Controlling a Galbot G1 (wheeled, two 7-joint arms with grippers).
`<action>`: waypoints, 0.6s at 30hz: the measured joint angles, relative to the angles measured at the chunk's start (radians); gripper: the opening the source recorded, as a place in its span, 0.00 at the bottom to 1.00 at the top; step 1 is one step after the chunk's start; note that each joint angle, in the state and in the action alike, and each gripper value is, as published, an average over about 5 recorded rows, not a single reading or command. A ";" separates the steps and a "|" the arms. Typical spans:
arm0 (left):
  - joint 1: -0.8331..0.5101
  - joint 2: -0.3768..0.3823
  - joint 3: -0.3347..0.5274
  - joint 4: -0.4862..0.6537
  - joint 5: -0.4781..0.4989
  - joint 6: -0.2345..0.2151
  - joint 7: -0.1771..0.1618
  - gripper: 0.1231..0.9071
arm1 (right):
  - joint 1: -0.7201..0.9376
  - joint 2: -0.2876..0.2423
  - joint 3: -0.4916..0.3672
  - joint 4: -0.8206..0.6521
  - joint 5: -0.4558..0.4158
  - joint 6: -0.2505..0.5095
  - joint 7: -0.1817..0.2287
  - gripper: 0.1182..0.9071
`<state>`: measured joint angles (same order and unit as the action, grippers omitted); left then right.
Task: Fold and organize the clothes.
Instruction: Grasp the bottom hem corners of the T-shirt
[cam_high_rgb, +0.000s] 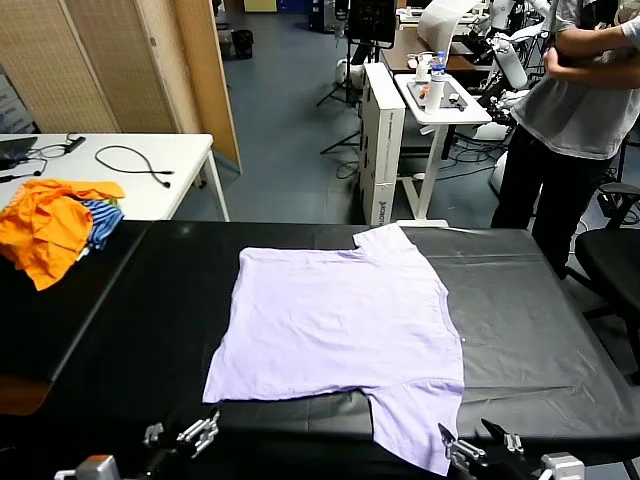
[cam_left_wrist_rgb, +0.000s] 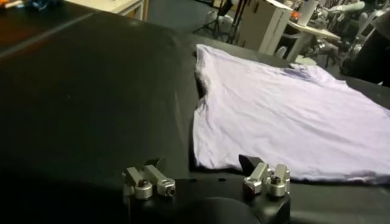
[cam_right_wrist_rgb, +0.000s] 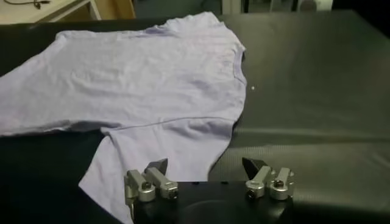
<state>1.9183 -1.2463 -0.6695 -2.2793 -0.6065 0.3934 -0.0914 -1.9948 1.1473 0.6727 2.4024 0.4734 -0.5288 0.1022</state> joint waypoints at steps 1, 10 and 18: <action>-0.003 0.000 0.001 0.004 0.000 -0.001 0.000 0.99 | 0.001 0.002 -0.004 -0.001 -0.004 0.000 0.000 1.00; -0.043 -0.009 0.019 0.041 0.007 -0.004 -0.001 0.73 | 0.010 0.016 -0.034 -0.026 -0.025 -0.001 0.001 0.82; -0.055 -0.014 0.029 0.056 0.021 -0.007 -0.004 0.34 | 0.011 0.022 -0.043 -0.041 -0.025 -0.001 0.006 0.46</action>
<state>1.8637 -1.2603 -0.6404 -2.2235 -0.5859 0.3867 -0.0949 -1.9842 1.1691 0.6300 2.3619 0.4487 -0.5295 0.1084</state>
